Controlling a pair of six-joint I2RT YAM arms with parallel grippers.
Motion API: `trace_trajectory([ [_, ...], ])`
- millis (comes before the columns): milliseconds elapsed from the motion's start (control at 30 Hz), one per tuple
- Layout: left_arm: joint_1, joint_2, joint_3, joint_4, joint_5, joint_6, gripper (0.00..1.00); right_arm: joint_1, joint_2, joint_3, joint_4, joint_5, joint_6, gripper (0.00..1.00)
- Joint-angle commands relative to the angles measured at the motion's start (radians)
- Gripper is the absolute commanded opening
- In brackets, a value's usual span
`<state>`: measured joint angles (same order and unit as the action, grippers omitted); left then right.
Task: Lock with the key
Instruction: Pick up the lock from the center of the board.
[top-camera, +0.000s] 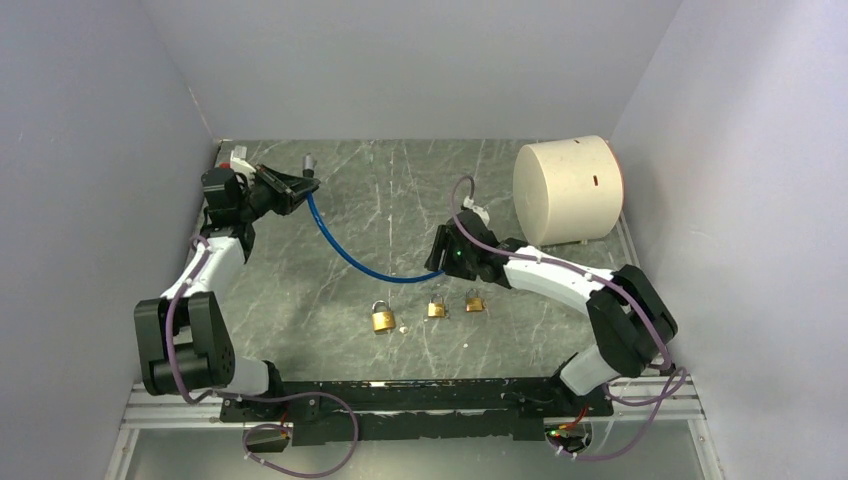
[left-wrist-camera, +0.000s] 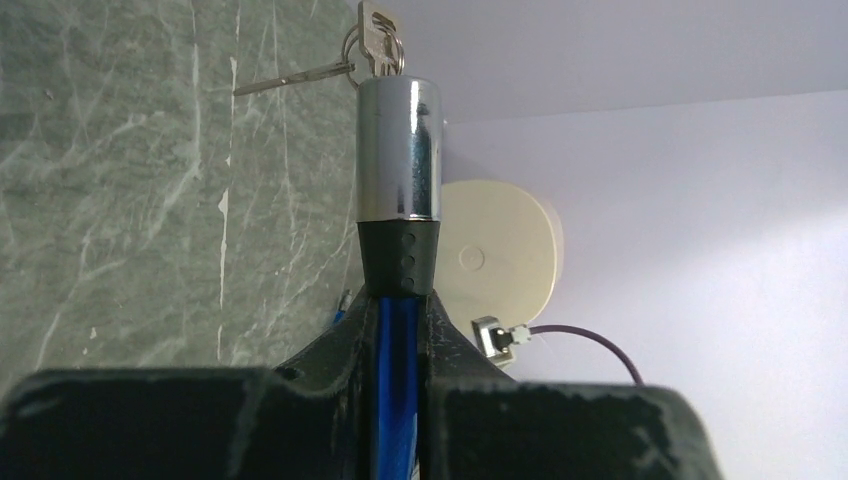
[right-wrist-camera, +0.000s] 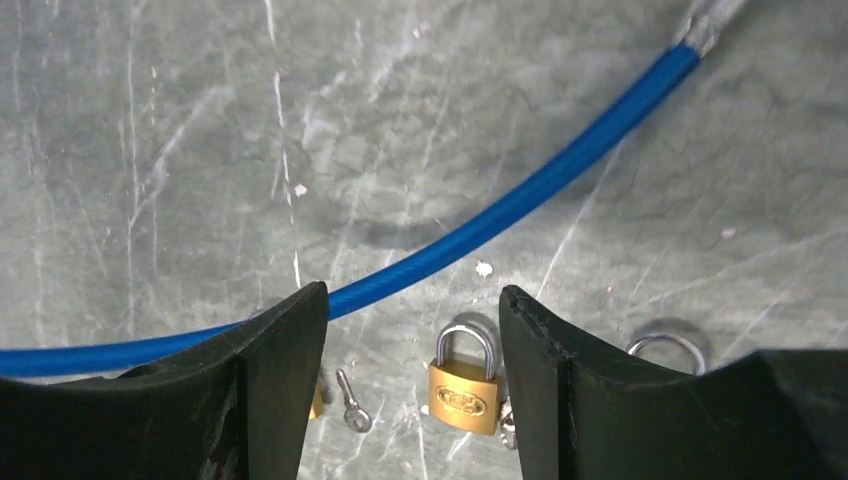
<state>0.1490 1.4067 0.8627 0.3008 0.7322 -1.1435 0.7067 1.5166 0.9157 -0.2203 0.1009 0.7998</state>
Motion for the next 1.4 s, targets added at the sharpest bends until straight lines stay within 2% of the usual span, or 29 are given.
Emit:
trace_trajectory([
  [0,-0.029,-0.084,0.038,-0.059,-0.054,-0.006,0.03,-0.015,0.002,-0.037,0.126,-0.086,0.177,0.66],
  [233,-0.053,-0.159,0.047,-0.152,-0.106,0.000,0.03,-0.050,0.058,-0.046,0.158,-0.096,0.288,0.66],
  [400,-0.056,-0.198,0.030,-0.184,-0.135,0.005,0.03,-0.061,0.070,-0.110,0.217,-0.119,0.392,0.61],
  [667,-0.060,-0.218,0.005,-0.189,-0.131,0.006,0.03,-0.062,0.039,-0.145,0.216,-0.054,0.421,0.60],
  [867,-0.063,-0.240,-0.006,-0.202,-0.114,0.001,0.03,-0.083,0.123,-0.087,0.231,-0.042,0.417,0.55],
  [1133,-0.065,-0.296,-0.030,-0.244,-0.116,0.016,0.03,-0.114,0.173,-0.122,0.358,-0.054,0.466,0.49],
  [1267,-0.065,-0.315,-0.045,-0.261,-0.108,0.022,0.03,-0.116,0.178,-0.135,0.413,-0.060,0.463,0.36],
  [1367,-0.065,-0.337,-0.053,-0.278,-0.100,0.041,0.03,-0.120,0.164,-0.128,0.415,-0.060,0.438,0.19],
])
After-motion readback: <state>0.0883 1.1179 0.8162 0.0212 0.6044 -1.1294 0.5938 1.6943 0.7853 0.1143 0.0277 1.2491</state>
